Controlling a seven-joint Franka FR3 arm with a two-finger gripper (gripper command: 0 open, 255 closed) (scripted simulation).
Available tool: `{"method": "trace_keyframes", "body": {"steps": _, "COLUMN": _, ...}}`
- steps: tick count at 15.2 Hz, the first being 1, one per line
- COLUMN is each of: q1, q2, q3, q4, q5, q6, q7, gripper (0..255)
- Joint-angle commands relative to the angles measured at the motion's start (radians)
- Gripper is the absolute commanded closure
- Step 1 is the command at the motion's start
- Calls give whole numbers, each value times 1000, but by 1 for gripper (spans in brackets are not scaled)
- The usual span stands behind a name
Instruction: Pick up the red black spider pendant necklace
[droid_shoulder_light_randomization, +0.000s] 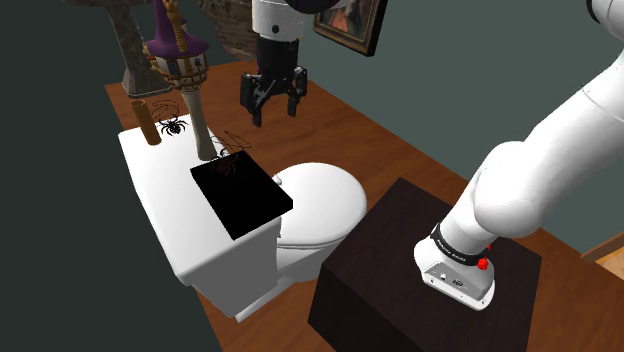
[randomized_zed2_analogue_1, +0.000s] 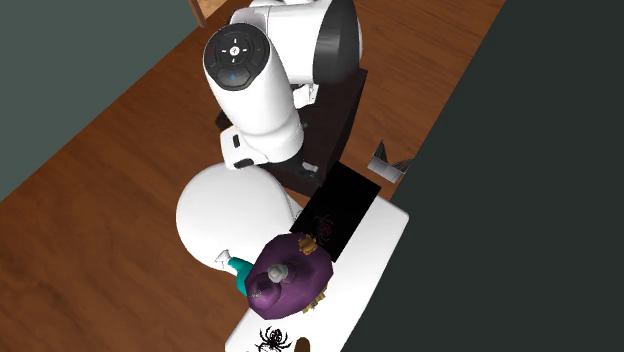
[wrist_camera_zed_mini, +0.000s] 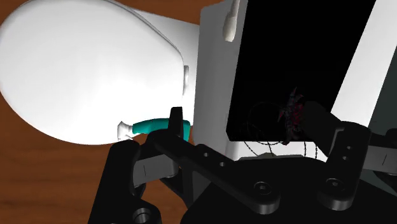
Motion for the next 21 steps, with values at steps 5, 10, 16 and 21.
{"method": "trace_keyframes", "body": {"steps": 5, "q1": 30, "q2": 214, "q3": 55, "q4": 202, "q5": -42, "q6": 30, "q7": 134, "gripper": 0}}
{"method": "trace_keyframes", "body": {"steps": 10, "q1": 48, "q2": 295, "q3": 67, "q4": 261, "q5": -64, "q6": 56, "q7": 178, "gripper": 0}}
{"method": "trace_keyframes", "body": {"steps": 16, "q1": 49, "q2": 307, "q3": 67, "q4": 200, "q5": -66, "q6": 128, "q7": 172, "gripper": 0}}
{"method": "trace_keyframes", "body": {"steps": 21, "q1": 51, "q2": 309, "q3": 68, "q4": 202, "q5": -67, "q6": 128, "q7": 175, "gripper": 255}}
